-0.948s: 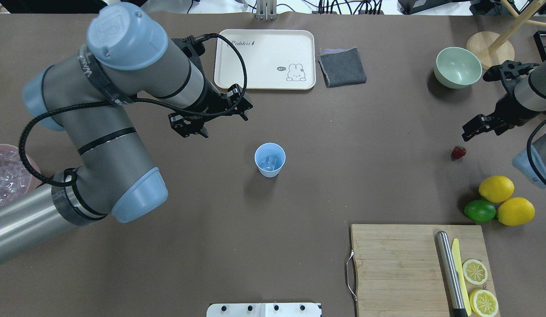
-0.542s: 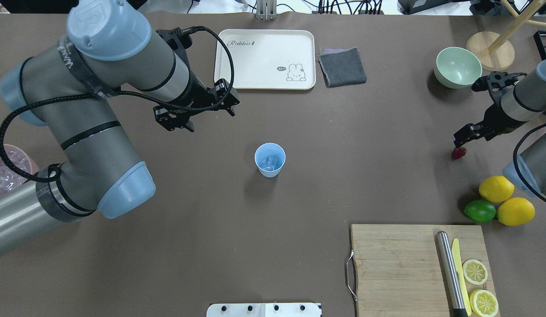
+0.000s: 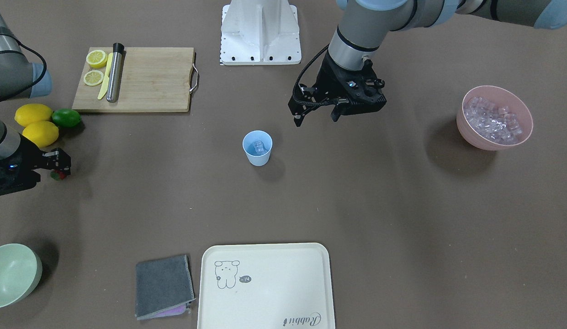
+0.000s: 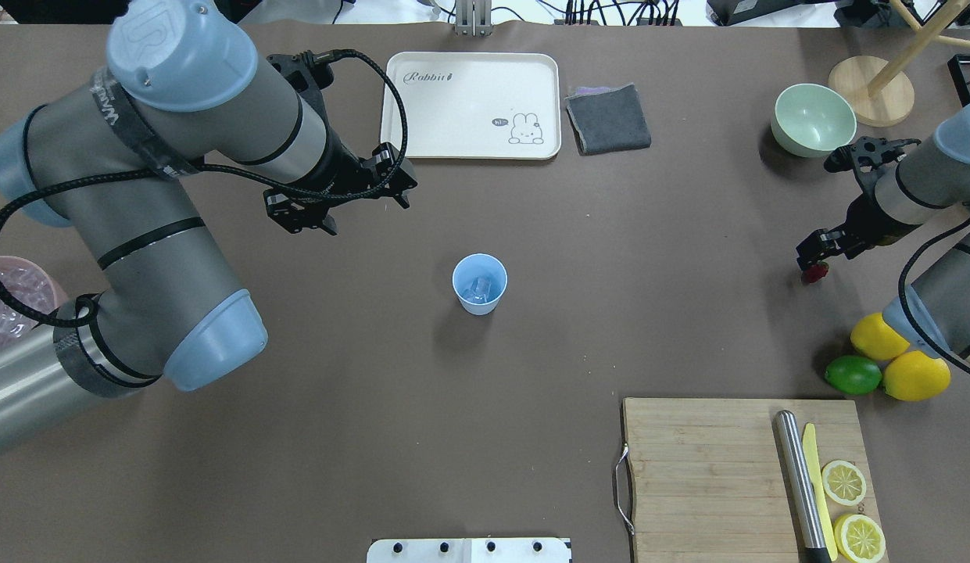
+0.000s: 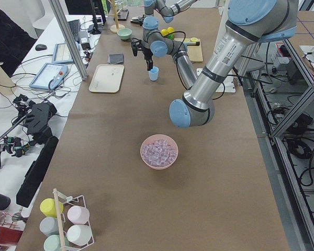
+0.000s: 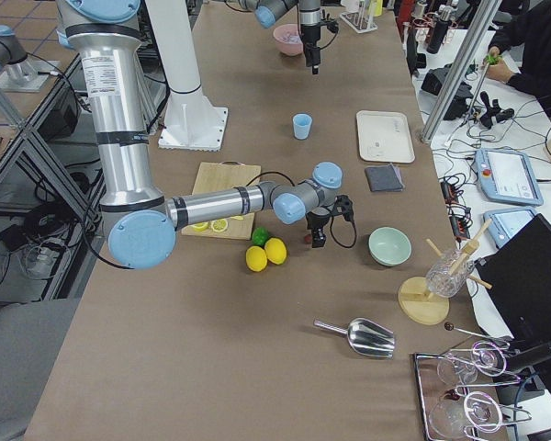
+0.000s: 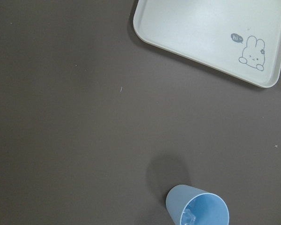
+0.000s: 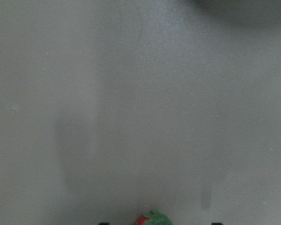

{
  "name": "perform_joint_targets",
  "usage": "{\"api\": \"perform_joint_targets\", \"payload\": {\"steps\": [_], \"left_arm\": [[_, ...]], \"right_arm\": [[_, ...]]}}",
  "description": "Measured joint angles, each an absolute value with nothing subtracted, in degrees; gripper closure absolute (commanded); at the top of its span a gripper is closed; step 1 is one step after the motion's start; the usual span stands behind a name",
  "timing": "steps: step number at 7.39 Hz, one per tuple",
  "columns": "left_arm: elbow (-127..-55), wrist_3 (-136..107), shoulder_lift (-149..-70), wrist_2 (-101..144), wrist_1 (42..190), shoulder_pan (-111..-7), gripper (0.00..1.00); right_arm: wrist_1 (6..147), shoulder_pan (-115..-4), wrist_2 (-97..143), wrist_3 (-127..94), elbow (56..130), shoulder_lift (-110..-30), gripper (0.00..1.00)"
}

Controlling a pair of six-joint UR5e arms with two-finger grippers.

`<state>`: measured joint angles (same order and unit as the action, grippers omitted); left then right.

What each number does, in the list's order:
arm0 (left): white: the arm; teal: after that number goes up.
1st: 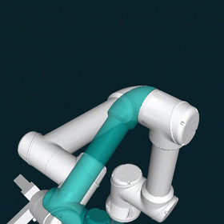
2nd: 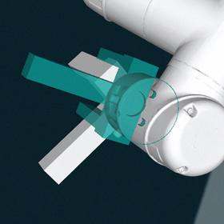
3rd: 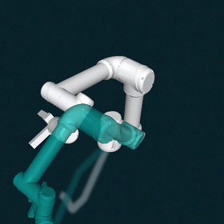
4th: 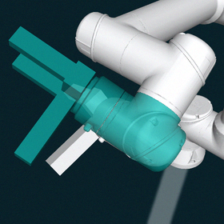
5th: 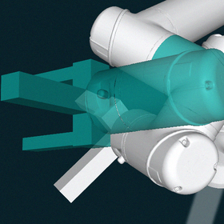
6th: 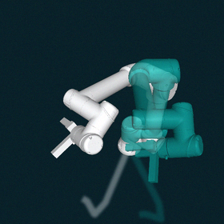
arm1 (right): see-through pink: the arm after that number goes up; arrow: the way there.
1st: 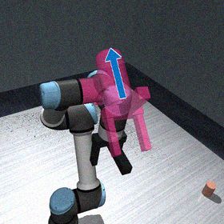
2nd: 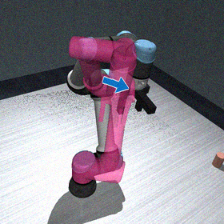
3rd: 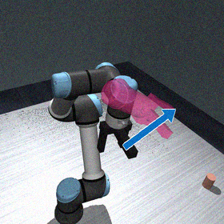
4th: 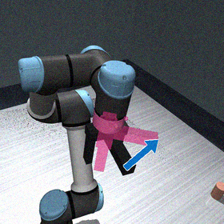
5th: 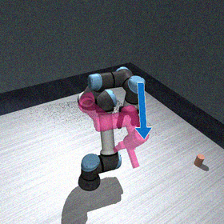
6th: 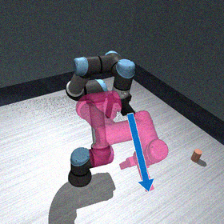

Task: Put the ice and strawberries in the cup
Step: 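Lower the right gripper onto the red strawberry and grasp it while the left gripper withdraws, then carry the strawberry with the right gripper over the blue cup and release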

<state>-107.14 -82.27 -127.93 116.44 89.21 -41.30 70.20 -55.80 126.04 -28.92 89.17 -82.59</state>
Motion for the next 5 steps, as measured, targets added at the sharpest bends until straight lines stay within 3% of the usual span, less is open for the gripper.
{"api": "perform_joint_targets", "payload": {"steps": [1, 5], "left_arm": [[-107.14, -82.27, -127.9, 116.4, 89.21, -41.31, 0.03], [-107.65, -80.31, -127.1, 116.67, 89.16, -43.08, 0.03]], "right_arm": [[70.22, -55.58, 126.07, -28.93, 89.09, -82.56, 1.0], [71.6, -55.9, 128.89, -28.83, 91.23, -81.26, 1.0]]}}
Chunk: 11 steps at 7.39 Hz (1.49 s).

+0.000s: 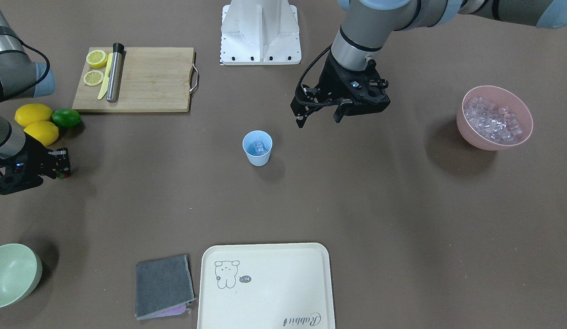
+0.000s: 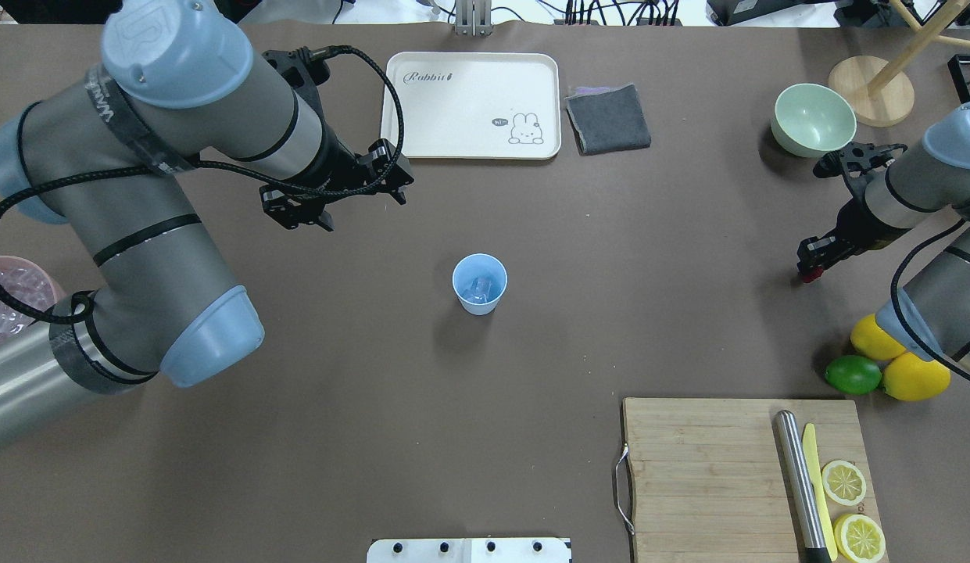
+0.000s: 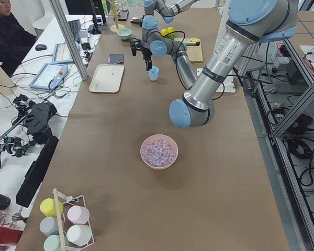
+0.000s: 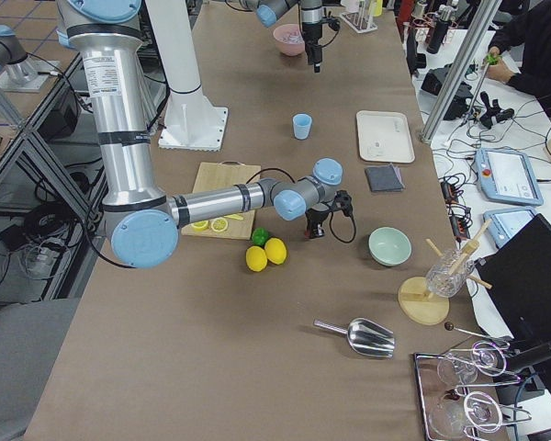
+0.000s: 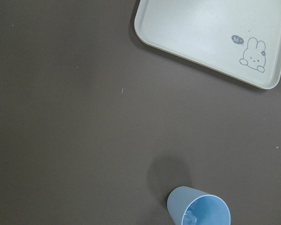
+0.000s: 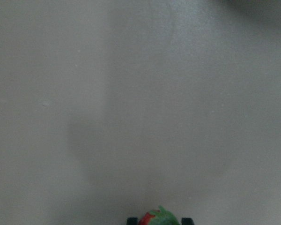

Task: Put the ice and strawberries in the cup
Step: 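Carry the strawberry with the right gripper over the blue cup and release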

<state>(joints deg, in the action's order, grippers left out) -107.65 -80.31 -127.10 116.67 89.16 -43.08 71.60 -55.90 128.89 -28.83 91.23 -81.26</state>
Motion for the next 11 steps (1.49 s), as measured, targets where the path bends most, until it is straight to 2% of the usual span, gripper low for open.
{"api": "perform_joint_targets", "payload": {"steps": [2, 4, 6, 8, 11], "left_arm": [[-108.67, -69.25, -121.88, 117.02, 89.1, -47.49, 0.03], [-107.42, -54.92, -114.96, 118.88, 89.41, -53.63, 0.03], [-106.06, -47.95, -110.56, 122.94, 89.96, -57.84, 0.03], [-105.65, -45.19, -108.02, 123.72, 90.02, -59.31, 0.03], [-104.84, -43.91, -107.57, 123.9, 90.08, -59.57, 0.03]], "right_arm": [[81.41, -55.39, 130.86, -36.54, 99.22, -75.02, 1.0], [88.2, -49.68, 129.18, -51.27, 104.6, -66.46, 1.0], [89.4, -42.53, 123.72, -63.2, 103.25, -57.96, 1.0], [89.36, -38.02, 119.33, -69.88, 98.07, -50.44, 1.0], [89.09, -34.62, 115.74, -74.29, 95.18, -46.47, 1.0]]}}
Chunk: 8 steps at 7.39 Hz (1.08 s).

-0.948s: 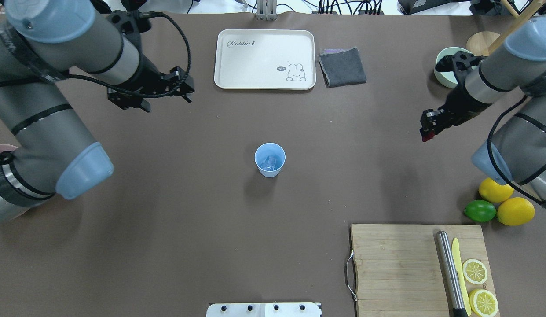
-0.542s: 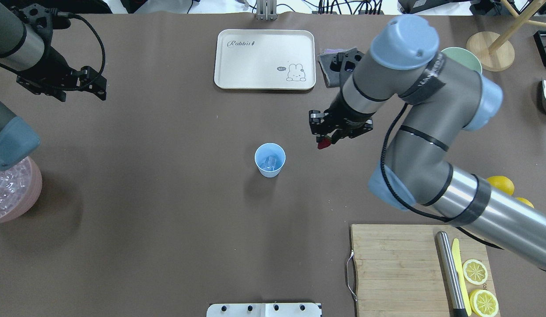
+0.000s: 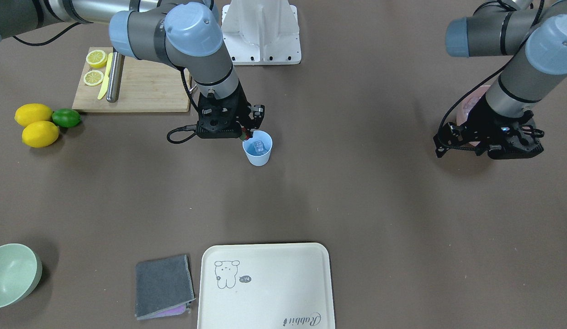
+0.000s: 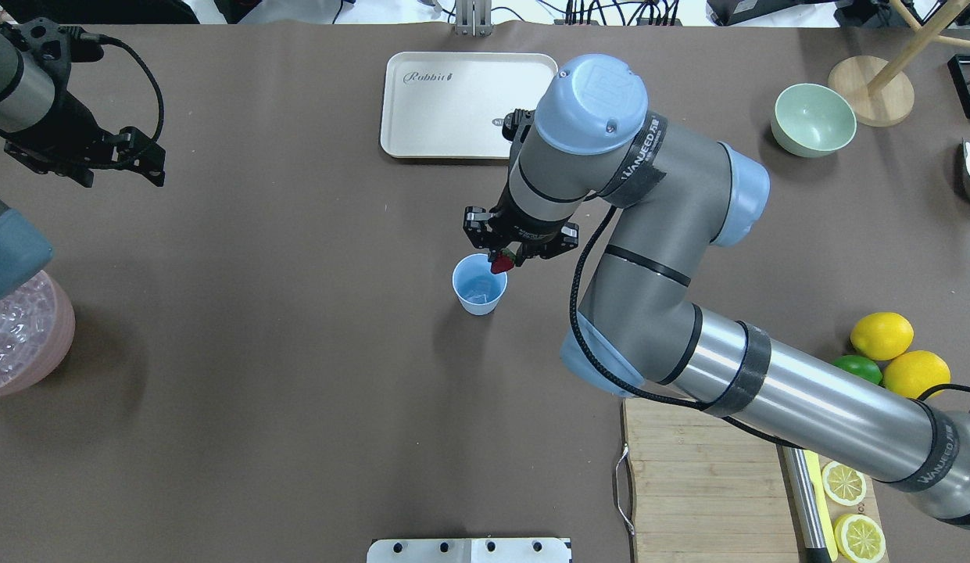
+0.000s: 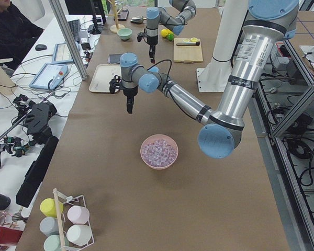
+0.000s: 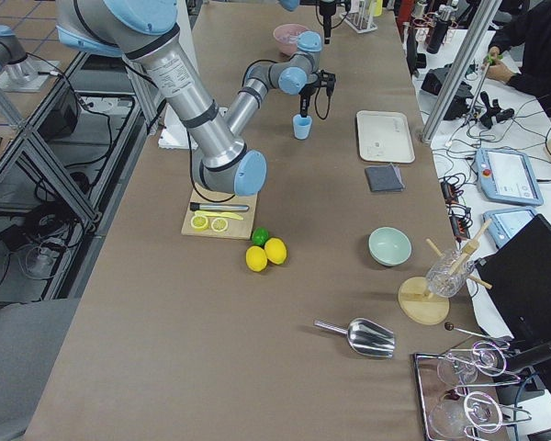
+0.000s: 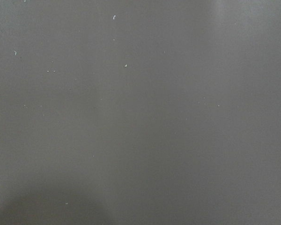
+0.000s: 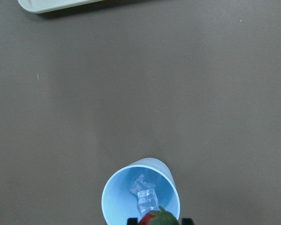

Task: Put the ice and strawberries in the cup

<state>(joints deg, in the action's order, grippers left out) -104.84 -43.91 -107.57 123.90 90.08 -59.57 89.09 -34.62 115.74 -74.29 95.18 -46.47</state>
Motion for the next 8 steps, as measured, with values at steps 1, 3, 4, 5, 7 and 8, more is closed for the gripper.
{"api": "perform_joint_targets", "payload": {"steps": [1, 3, 4, 5, 7, 8], "left_arm": [[-104.8, -43.9, -107.62, 123.97, 90.08, -59.58, 0.03], [-104.77, -43.94, -107.66, 124.01, 90.09, -59.59, 0.03], [-104.78, -43.94, -107.66, 124.01, 90.09, -59.59, 0.03], [-104.81, -43.99, -107.69, 124.01, 90.07, -59.59, 0.03], [-104.85, -43.96, -107.8, 124.01, 89.99, -59.62, 0.03], [-104.84, -43.66, -107.87, 124.03, 89.98, -60.0, 0.03]], "right_arm": [[88.99, -33.9, 114.82, -74.74, 94.96, -46.24, 1.0], [88.82, -33.12, 113.29, -76.33, 94.33, -45.62, 0.2], [88.77, -33.01, 112.73, -77.58, 93.29, -44.8, 0.0], [88.61, -32.89, 112.04, -78.25, 92.13, -44.04, 0.0], [87.12, -32.76, 111.43, -78.61, 91.47, -43.86, 0.0], [86.94, -33.79, 112.16, -78.45, 92.54, -44.66, 0.0]]}}
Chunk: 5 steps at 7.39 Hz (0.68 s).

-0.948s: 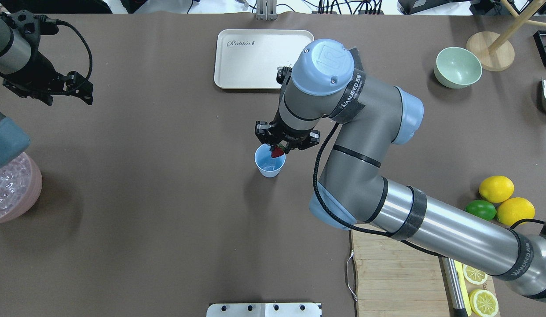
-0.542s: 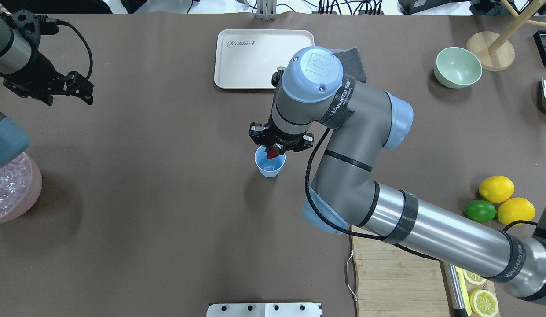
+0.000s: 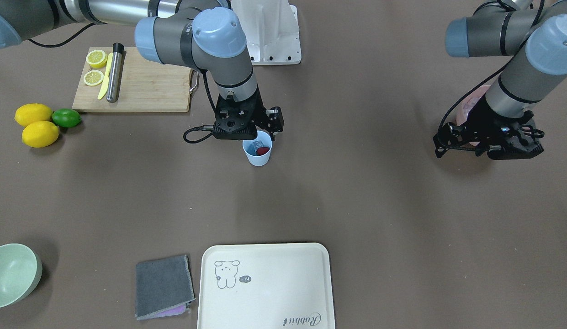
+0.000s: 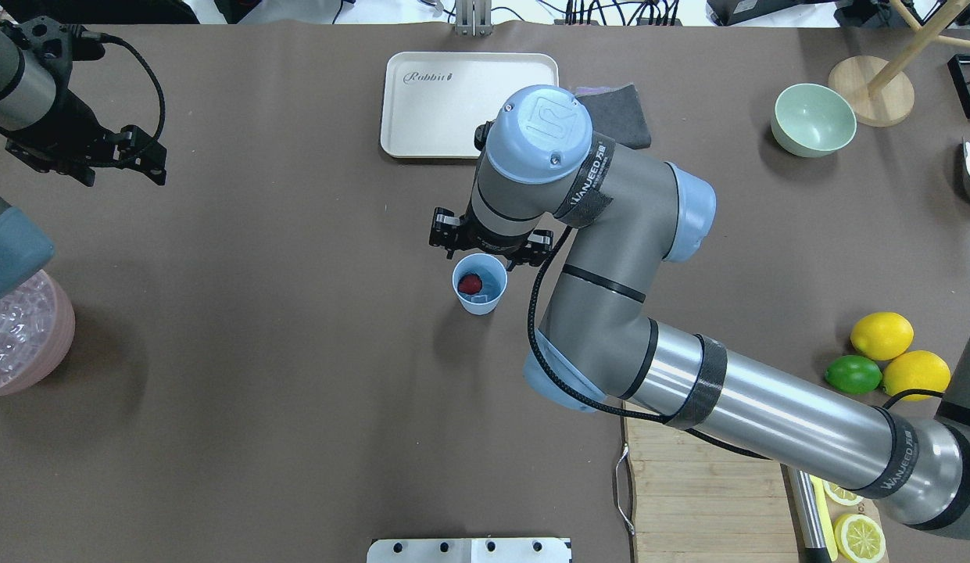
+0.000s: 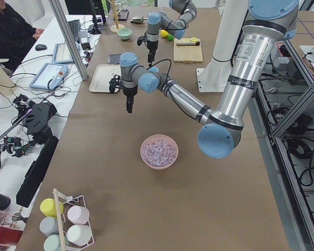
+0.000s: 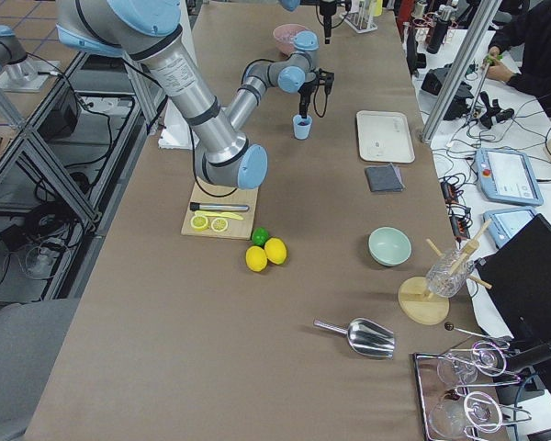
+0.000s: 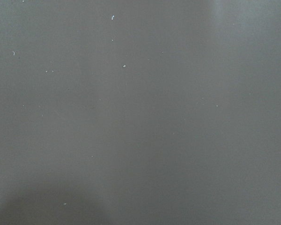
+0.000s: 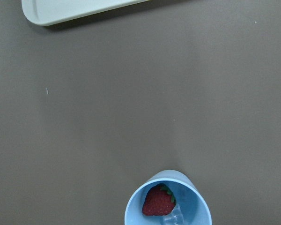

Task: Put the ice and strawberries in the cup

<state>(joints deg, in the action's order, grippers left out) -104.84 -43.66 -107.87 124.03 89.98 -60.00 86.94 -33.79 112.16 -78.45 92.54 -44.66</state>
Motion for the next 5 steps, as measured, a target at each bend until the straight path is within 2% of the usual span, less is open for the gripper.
{"api": "perform_joint_targets", "payload": {"steps": [2, 5], "left_arm": [[-104.38, -35.23, -107.56, 124.55, 89.51, -62.92, 0.03], [-99.95, -13.74, -104.45, 128.19, 89.24, -72.55, 0.03]], "right_arm": [[87.06, -40.23, 117.85, -72.33, 99.09, -52.46, 0.0], [87.23, -58.6, 131.49, -43.28, 104.0, -69.97, 0.0]]}}
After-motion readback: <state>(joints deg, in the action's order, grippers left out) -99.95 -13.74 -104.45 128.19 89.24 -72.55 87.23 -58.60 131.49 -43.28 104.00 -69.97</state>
